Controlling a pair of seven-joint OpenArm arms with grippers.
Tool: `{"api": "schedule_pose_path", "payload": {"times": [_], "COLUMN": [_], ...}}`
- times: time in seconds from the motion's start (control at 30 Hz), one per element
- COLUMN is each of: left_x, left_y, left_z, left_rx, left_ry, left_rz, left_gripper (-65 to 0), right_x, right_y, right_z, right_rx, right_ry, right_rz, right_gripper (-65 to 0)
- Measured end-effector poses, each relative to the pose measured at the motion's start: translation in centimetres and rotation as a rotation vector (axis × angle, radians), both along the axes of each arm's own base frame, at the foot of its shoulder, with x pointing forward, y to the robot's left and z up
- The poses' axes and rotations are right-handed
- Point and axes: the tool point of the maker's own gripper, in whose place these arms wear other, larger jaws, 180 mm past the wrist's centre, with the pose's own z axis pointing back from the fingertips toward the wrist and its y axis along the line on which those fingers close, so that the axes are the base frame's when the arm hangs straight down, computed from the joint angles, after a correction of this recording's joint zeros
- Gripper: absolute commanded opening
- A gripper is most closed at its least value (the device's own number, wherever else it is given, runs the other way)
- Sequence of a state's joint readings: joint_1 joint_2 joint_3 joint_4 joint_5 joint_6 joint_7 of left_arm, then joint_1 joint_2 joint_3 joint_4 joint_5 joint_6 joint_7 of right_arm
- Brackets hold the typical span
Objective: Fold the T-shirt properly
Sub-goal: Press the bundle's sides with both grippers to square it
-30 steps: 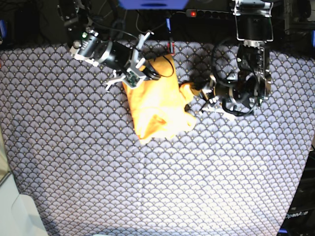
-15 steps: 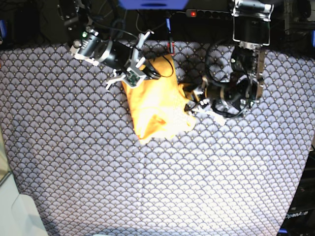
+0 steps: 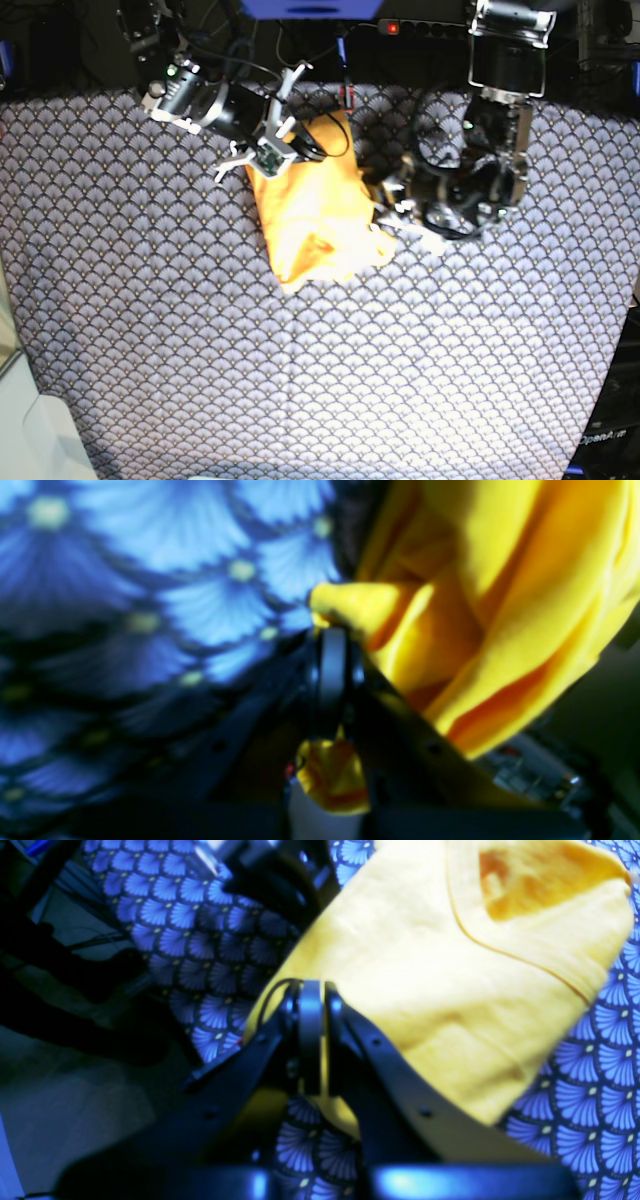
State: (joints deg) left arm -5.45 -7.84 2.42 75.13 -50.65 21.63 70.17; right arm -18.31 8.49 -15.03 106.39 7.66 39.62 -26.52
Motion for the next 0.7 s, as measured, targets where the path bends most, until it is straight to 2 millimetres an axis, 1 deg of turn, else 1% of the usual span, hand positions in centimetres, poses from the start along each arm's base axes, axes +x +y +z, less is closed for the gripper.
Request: {"api": "schedule_pose_path", "payload": {"times": [0.13,0.27,0.53,0.6,0.7], "left_x": [-0.5,-0.8,-1.0,-1.0,-1.0], "left_y": [-1.4,-2.0,-1.4,-1.4,-1.5], "left_z": [0.1,0.2,0.2,0.2,0.2], "left_rx": [-0.018,-0.047,-0.047,-0.047,-0.049], "left_ry": [0.003,0.014,0.023,0.022,0.024], "left_rz": [-0.029,-0.026,-0.024,-0.024,-0.024], "left_gripper": [-65.0,-65.0,-65.0,-65.0,-65.0], "right_x": [0.0,0.0,0.0,0.2,1.7], "right_y": [0.0,0.0,0.0,-0.6,-3.5], "right_z": [0.0,0.0,0.0,-0.1,-0.3], "right_rx": [0.000,0.000,0.000,-0.013,-0.069], "right_ry": [0.000,0.000,0.000,-0.007,-0.027], "right_rz": [0.000,0.000,0.001,0.002,-0.049], "right_gripper": [-65.0,-65.0,-65.0,-65.0,-65.0]}}
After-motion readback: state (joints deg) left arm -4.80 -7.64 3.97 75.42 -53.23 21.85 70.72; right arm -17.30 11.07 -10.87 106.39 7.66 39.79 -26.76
